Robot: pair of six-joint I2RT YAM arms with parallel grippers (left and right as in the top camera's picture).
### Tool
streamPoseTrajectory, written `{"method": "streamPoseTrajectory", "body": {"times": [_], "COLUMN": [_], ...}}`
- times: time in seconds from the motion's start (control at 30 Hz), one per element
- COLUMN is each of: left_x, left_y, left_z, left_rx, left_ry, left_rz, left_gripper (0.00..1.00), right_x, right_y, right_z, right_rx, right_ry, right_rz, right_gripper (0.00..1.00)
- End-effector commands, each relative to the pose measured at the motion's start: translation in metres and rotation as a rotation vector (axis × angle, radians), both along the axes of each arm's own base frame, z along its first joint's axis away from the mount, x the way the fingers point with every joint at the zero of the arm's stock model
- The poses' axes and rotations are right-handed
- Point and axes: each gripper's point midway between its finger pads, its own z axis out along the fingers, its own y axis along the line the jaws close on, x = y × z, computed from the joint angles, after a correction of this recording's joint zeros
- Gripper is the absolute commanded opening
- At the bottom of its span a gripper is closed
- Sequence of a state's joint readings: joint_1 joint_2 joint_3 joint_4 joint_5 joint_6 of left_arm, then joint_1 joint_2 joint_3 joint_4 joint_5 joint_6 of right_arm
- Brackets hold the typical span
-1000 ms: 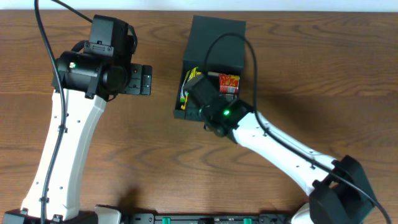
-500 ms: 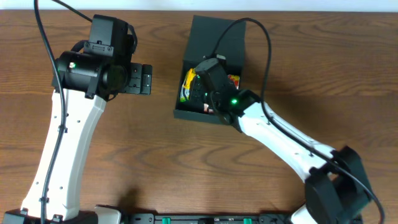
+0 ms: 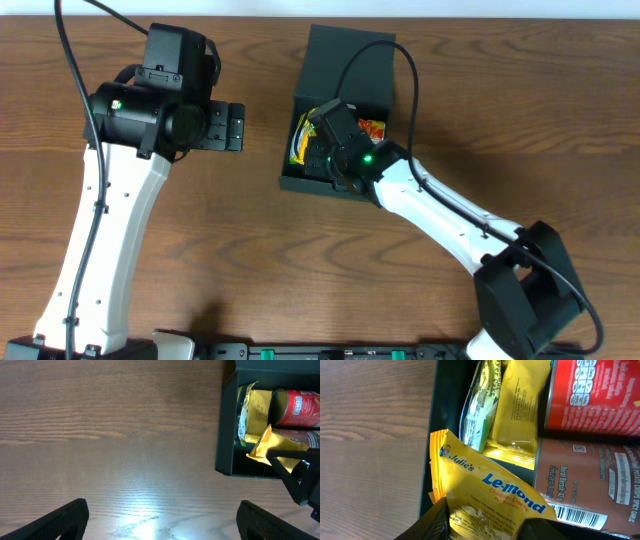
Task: Pack container
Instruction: 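Carry the Le-mond pack into the box and release it, then withdraw the right gripper and raise both grippers to the lid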
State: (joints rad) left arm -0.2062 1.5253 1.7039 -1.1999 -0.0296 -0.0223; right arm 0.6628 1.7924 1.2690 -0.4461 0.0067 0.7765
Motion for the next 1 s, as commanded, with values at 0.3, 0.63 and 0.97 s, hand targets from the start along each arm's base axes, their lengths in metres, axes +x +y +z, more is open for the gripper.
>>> {"method": "streamPoseTrajectory", "body": {"times": [0.3, 0.63, 0.97], "left_x": [0.001, 0.002, 0.048], "left_y": [0.002, 0.002, -0.003], "left_z": [-0.003, -0.002, 0.004], "left_rx": [0.008, 0.007, -0.007], "left_ry": [0.008, 0.003, -0.134], "left_rz": [0.006, 0.006, 0.023], "left_gripper": [0.95, 0.95, 0.95], "right_x": [-0.004, 0.015, 0.095], "right_y": [0.012, 0.016, -0.100], "right_z": [0.011, 0.031, 0.114], "right_rx": [0.027, 0.061, -0.145], "right_ry": [-0.003, -0.086, -0.231], "right_rz": [0.019, 0.016, -0.177], "right_gripper": [0.48, 0.46, 0.44]}}
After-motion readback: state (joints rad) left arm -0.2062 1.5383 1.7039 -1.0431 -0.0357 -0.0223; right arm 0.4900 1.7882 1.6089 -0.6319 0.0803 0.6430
